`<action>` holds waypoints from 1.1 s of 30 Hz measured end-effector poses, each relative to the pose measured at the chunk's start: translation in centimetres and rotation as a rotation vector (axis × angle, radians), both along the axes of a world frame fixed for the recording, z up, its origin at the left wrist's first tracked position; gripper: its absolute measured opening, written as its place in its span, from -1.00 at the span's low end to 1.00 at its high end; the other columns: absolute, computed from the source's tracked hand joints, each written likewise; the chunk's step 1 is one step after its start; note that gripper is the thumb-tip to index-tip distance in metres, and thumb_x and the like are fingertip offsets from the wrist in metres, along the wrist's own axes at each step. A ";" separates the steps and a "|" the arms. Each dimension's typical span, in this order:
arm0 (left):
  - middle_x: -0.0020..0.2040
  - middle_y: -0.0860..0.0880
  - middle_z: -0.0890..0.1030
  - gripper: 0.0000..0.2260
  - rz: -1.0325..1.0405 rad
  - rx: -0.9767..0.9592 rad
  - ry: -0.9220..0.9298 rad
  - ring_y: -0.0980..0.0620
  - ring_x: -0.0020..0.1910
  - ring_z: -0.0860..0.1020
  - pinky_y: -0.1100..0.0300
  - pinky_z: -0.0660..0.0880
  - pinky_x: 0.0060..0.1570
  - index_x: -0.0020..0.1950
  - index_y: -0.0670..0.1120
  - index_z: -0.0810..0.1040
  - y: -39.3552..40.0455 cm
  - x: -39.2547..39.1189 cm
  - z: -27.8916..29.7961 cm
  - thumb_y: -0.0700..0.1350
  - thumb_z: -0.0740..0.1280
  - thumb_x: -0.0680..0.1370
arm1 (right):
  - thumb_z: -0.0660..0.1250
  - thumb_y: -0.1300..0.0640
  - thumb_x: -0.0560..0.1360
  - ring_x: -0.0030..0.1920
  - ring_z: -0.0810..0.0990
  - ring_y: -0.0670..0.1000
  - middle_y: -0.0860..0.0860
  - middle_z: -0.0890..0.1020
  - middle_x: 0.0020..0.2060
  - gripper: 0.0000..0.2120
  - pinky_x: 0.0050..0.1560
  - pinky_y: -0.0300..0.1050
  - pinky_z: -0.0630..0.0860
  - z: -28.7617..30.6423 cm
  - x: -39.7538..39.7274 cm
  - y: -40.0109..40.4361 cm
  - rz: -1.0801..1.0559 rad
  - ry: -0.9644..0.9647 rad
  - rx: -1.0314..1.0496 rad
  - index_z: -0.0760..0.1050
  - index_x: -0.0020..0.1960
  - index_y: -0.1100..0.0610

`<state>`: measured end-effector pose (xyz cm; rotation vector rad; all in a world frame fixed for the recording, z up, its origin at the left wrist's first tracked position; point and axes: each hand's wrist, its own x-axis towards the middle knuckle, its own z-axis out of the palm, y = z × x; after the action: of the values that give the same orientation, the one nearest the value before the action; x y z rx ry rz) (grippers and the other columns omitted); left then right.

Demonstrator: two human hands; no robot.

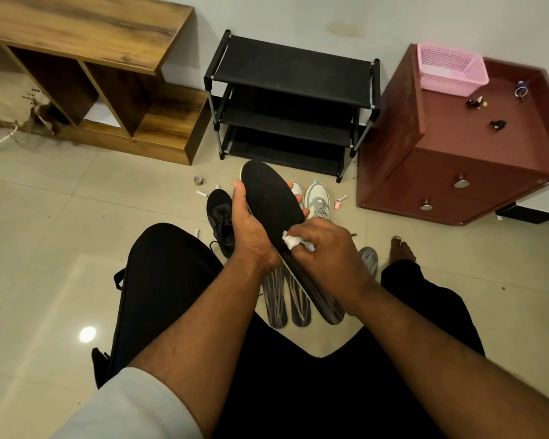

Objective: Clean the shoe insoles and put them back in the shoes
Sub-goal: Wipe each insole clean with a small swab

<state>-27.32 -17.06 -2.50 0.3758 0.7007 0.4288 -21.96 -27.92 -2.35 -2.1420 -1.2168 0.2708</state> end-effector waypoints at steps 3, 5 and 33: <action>-0.15 -0.11 0.69 -0.31 -0.012 0.016 0.003 -0.08 -0.10 0.62 -0.02 0.52 0.14 -0.23 -0.07 0.75 -0.3 -0.1 0.3 0.40 0.04 0.55 | 0.36 0.15 0.50 -0.04 0.57 -0.01 0.07 0.64 -0.04 -0.81 0.07 -0.01 0.55 -0.8 1.7 -0.2 -0.131 -0.038 -0.023 0.61 0.08 0.18; -0.17 -0.10 0.70 -0.31 -0.015 0.024 -0.003 -0.08 -0.12 0.62 -0.04 0.51 0.16 -0.26 -0.05 0.75 -0.3 -0.1 0.3 0.39 0.02 0.56 | 0.36 0.15 0.51 0.01 0.57 0.01 0.08 0.64 0.00 -0.79 0.14 0.01 0.53 -0.8 1.9 -0.2 -0.158 -0.036 -0.052 0.61 0.11 0.18; 0.00 -0.14 0.70 -0.32 -0.037 -0.057 -0.041 -0.10 -0.04 0.66 0.00 0.57 0.04 -0.14 -0.09 0.76 0.3 0.0 -0.8 0.40 0.07 0.54 | 0.35 0.20 0.48 0.06 0.55 -0.01 0.07 0.64 0.00 -0.82 0.12 -0.22 0.40 -0.8 1.9 -1.6 0.226 -0.188 -0.012 0.62 0.05 0.19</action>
<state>-27.35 -16.80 -3.31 0.3254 0.6631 0.3796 -20.10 -29.52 -3.19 -2.0775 -1.5721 0.1759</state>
